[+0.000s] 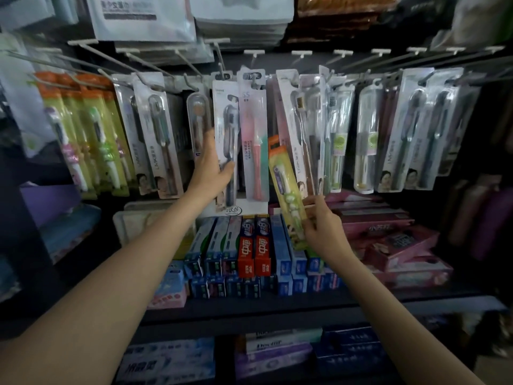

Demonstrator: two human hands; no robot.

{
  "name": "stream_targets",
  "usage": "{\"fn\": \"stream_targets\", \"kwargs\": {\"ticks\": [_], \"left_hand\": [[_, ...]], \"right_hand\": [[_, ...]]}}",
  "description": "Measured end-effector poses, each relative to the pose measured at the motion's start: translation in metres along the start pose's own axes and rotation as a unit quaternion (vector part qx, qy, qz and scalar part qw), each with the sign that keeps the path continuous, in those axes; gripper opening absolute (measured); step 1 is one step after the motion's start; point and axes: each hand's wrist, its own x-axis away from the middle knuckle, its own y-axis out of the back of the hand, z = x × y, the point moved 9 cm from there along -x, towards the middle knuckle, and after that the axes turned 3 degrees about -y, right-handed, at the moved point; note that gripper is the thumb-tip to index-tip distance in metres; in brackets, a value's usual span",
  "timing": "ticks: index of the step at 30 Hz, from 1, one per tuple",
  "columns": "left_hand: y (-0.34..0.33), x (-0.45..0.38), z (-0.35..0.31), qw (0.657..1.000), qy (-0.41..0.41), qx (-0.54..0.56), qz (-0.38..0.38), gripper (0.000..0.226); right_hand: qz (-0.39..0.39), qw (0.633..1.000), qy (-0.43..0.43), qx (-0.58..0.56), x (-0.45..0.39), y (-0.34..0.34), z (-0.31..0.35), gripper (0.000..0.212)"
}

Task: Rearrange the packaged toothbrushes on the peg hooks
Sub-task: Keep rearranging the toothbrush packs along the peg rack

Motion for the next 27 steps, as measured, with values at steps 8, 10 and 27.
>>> {"fn": "stream_targets", "kwargs": {"ticks": [8,10,27], "left_hand": [[0.008,0.002,0.004,0.996,0.072,0.052,-0.033,0.054],[0.011,0.007,0.006,0.995,0.076,0.055,-0.036,0.047],[0.021,0.039,0.028,0.986,0.104,0.13,-0.018,0.019]], "right_hand": [[0.084,0.99,-0.024,-0.108,0.014,-0.032,-0.006,0.023],[0.084,0.99,-0.044,-0.107,0.016,-0.037,-0.016,0.024],[-0.098,0.99,0.102,0.019,0.038,-0.005,0.022,0.037]]}}
